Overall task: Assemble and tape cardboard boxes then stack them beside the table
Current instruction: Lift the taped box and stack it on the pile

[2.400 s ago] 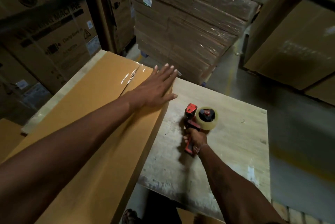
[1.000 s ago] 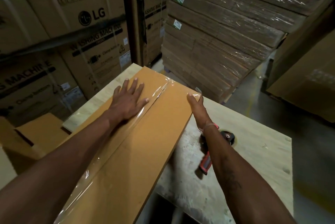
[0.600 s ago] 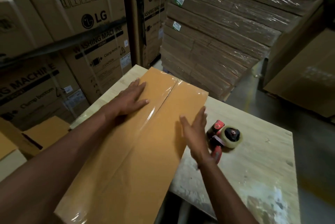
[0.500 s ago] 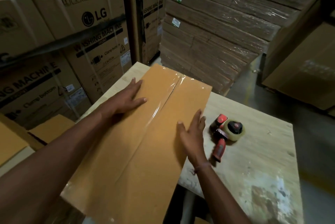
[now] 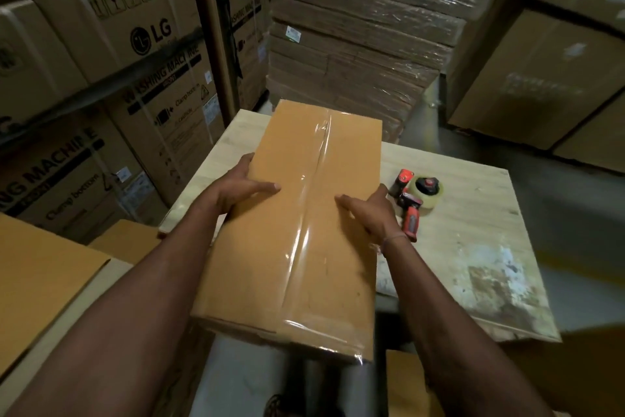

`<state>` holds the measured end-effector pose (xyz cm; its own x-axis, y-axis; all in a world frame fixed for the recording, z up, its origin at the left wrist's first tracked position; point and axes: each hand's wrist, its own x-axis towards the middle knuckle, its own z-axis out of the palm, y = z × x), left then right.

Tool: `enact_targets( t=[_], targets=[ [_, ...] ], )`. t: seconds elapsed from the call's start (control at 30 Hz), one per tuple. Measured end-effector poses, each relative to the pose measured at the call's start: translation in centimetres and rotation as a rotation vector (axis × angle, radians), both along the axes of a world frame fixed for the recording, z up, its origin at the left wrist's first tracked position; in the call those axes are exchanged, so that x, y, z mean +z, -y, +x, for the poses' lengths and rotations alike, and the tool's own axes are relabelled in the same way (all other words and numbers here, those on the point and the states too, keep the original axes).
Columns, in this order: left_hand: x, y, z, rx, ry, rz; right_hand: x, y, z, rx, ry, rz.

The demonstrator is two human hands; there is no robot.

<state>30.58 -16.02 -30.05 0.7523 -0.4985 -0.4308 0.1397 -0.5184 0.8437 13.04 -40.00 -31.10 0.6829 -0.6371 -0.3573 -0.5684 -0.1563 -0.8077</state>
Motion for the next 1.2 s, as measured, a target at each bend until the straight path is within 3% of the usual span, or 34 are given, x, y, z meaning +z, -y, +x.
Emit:
enact_targets(
  t=[0.23, 0.47, 0.9, 1.2],
  targets=[
    [3.2, 0.2, -2.7, 0.009, 0.001, -0.068, 2.6, 1.2, -1.8, -0.021, 0.045, 0.021],
    [6.3, 2.0, -9.4, -0.080, 0.018, -0.072, 5.8, 2.7, -9.7, -0.057, 0.083, -0.008],
    [9.8, 8.3, -30.6, -0.322, 0.045, -0.121, 10.7, 5.8, -35.6, -0.224, 0.068, -0.003],
    [5.3, 16.6, -46.8, -0.419, 0.073, -0.205, 10.9, 9.3, -54.2, -0.384, 0.033, 0.000]
  ],
)
